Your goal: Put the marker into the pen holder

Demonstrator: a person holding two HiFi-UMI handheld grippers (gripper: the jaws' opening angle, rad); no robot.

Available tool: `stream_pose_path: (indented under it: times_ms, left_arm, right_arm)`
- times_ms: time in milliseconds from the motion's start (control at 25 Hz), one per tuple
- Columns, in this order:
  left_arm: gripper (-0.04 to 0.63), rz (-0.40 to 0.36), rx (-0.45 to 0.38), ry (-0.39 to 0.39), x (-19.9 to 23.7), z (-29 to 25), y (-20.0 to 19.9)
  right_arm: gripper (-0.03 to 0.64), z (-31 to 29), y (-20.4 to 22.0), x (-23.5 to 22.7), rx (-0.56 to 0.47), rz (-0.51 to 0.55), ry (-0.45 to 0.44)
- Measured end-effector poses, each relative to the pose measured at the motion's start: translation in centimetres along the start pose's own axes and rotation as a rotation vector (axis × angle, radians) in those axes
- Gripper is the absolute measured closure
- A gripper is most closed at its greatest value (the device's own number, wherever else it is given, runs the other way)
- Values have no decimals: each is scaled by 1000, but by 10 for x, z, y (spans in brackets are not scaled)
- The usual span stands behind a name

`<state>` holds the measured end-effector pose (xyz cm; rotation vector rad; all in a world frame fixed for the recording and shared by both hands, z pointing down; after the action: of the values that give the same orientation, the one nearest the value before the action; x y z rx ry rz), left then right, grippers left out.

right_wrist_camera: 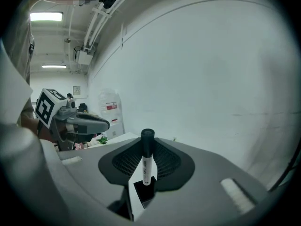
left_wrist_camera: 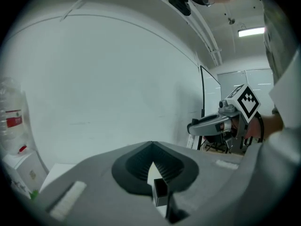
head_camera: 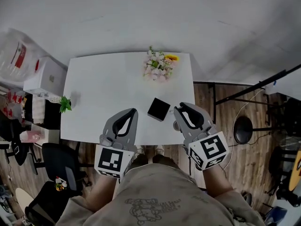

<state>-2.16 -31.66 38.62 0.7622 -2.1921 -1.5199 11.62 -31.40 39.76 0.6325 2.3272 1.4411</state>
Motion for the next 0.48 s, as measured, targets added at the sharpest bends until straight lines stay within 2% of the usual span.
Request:
stream_pose_path:
  times_ms: [240,480]
  left_arm:
    - [594,-8,9,37,5,-4,4]
    - [594,-14,21,42,13,-9,8]
  right_arm:
    - [515,-2,-1,3,4,-18,32]
    - [514,-17,4,3,10,-56,21]
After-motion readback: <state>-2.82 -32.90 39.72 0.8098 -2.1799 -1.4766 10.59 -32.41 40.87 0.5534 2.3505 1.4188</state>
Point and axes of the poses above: the fingertips, and each gripper's own axes: z backward along the fingers, x to its left, y out of its underside, the point moved 1 cm from there along z, backward along the fingers, and after that the axes turned 6 degrees about x, right-handed, at the moved point
